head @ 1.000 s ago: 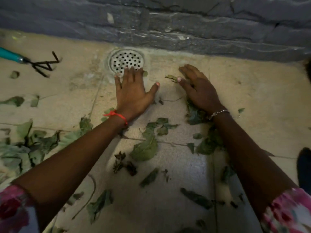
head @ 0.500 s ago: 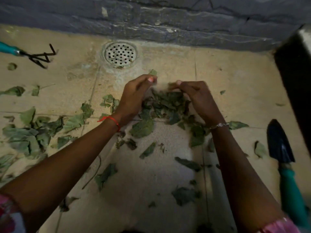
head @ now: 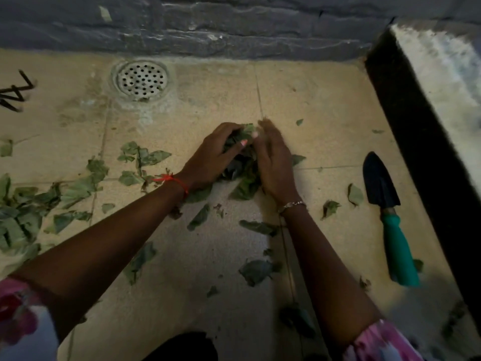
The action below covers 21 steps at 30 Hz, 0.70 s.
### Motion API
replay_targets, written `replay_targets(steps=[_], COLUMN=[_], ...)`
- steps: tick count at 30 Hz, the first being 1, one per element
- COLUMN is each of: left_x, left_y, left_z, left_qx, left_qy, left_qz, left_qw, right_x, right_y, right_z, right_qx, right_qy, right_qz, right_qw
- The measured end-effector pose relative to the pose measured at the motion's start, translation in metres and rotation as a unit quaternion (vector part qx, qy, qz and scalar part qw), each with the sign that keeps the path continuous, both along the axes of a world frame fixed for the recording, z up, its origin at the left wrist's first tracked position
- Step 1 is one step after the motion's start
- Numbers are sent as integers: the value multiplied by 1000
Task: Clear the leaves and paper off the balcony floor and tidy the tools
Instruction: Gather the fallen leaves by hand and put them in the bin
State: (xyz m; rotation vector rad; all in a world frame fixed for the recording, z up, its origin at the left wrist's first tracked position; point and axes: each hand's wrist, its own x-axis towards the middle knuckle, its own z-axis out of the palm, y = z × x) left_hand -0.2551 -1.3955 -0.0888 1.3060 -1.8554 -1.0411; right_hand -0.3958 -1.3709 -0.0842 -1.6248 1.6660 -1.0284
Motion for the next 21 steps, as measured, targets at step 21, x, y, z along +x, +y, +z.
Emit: replay_targets(steps=[21], left_x=[27], left_y=[28], left_z=[8], left_qx=[54], left_qy=[10], left_qz=[6], left_qw=[998], right_x=[18], right_y=[18], right_z=[-4], right_qx=[45], right_qy=[69], right_qz=[59], right_qw=[995])
